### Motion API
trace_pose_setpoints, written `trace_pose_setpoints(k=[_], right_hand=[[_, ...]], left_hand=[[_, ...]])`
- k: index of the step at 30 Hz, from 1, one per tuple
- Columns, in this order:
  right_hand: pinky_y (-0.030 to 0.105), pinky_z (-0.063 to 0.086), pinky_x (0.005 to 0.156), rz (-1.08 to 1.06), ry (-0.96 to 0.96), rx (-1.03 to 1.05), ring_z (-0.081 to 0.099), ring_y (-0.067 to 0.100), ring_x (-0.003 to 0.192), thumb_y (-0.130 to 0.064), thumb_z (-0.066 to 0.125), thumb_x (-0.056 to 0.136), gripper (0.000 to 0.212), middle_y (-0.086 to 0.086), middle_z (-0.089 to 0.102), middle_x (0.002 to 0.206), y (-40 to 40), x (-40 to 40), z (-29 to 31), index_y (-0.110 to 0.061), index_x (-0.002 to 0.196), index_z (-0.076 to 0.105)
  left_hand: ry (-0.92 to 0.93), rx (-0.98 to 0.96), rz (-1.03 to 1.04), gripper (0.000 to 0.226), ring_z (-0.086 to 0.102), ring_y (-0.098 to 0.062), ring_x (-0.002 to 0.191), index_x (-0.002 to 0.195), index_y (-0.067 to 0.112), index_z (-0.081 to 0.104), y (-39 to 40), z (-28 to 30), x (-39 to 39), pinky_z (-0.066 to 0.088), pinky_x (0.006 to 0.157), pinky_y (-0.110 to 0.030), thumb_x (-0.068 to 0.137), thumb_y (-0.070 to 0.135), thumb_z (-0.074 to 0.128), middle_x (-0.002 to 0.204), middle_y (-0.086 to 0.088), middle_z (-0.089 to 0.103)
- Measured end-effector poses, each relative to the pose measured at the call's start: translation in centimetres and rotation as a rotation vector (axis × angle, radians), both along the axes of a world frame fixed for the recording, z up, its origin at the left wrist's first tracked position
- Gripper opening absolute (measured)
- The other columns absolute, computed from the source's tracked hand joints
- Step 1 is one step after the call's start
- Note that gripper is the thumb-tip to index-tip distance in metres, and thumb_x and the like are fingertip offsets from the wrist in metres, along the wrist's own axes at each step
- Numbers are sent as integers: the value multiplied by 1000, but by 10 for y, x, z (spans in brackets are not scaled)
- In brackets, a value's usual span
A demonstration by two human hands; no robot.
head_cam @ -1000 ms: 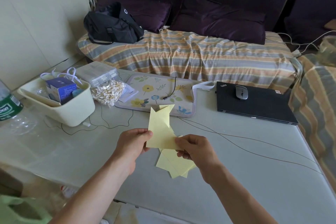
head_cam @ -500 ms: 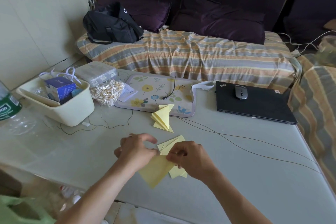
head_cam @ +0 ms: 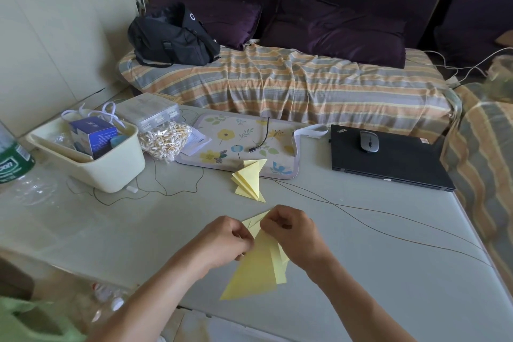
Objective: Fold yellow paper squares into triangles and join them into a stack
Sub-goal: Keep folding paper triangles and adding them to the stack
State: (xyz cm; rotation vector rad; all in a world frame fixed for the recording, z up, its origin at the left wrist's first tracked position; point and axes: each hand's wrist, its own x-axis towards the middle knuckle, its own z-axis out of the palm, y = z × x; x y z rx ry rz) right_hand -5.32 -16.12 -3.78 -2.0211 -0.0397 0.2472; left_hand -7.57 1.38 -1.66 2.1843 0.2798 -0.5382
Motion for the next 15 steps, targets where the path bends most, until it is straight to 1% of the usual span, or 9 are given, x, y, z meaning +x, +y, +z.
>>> trace_pose_setpoints(k=[2, 5, 6, 8, 9, 10, 13, 15], right_hand=[[13, 38, 56, 58, -7, 17, 49, 3, 58, -21, 70, 86, 13, -12, 62, 65, 1, -1, 1, -21, 73, 68], [14, 39, 59, 90, -6, 31, 53, 2, 61, -28, 72, 88, 12, -12, 65, 70, 3, -2, 2, -24, 77, 69], [16, 40, 62, 82, 10, 29, 56, 4, 65, -34, 73, 87, 13, -11, 66, 74, 3, -1, 2, -25, 80, 68], [23, 47, 68, 93, 70, 40, 63, 12, 75, -46, 76, 82, 24, -5, 71, 85, 3, -1, 0, -25, 88, 67], [27, 48, 70, 106, 102, 50, 63, 15, 76, -46, 76, 81, 25, -2, 72, 89, 3, -2, -1, -25, 90, 67], [28, 47, 69, 118, 122, 55, 62, 14, 75, -42, 76, 83, 22, -1, 71, 88, 3, -2, -1, -23, 91, 67], [22, 44, 64, 101, 136, 63, 57, 8, 69, -28, 74, 87, 10, -5, 68, 84, 0, -2, 0, -21, 91, 68], [19, 45, 60, 46, 146, 91, 58, 6, 68, -25, 73, 88, 8, -6, 68, 84, -1, 0, 2, -21, 93, 69]], left_hand=[[-8, -47, -22, 6, 66, -9, 69, 83, 22, 72, -2, 0, 0, 48, 70, -23, 87, 26, 73, 75, 6, 71], [-64, -99, 19, 16, 58, -13, 60, 70, 24, 69, -3, -2, 1, 50, 69, -30, 85, 25, 76, 63, 8, 63], [-78, -127, 62, 14, 59, -15, 60, 72, 22, 71, -3, -2, 2, 54, 69, -33, 86, 23, 76, 64, 5, 65], [-112, -222, 193, 8, 65, -18, 62, 81, 16, 73, -2, 0, 3, 61, 72, -36, 89, 17, 74, 71, -4, 70], [-123, -271, 264, 7, 67, -18, 63, 84, 13, 73, -2, 1, 3, 62, 71, -35, 90, 15, 74, 74, -5, 71], [-125, -315, 325, 6, 68, -18, 63, 87, 11, 72, -1, 3, 4, 63, 70, -33, 91, 15, 74, 75, -6, 72], [-73, -413, 425, 10, 70, -18, 64, 98, 5, 70, 1, 4, 7, 64, 70, -34, 91, 12, 74, 81, -7, 74], [-49, -462, 441, 12, 68, -20, 62, 97, -1, 67, 1, 5, 7, 65, 72, -39, 90, 8, 72, 84, -12, 74]])
